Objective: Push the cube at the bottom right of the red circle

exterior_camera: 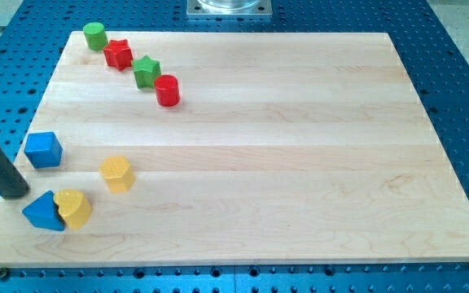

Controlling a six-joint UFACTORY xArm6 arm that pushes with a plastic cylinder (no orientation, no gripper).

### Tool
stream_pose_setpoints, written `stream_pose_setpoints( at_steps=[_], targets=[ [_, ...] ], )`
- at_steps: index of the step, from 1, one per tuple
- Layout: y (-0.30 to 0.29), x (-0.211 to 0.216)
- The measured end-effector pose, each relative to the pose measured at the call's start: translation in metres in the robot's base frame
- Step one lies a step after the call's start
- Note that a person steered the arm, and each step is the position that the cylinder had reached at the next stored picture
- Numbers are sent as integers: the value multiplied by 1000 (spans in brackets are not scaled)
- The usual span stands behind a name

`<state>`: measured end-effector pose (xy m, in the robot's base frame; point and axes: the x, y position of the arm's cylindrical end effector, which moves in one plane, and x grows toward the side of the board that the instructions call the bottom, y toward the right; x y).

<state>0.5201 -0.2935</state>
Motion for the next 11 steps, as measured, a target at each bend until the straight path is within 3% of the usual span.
stream_pose_setpoints(
  at_steps=[1,3,4,5,6,7,9,10,11],
  targets=[
    [-1,-41],
    [159,-86],
    [68,-74],
    [43,-41],
    [84,-35],
    [187,-74],
    [218,-16],
    [261,-45],
    [267,-70]
  ],
)
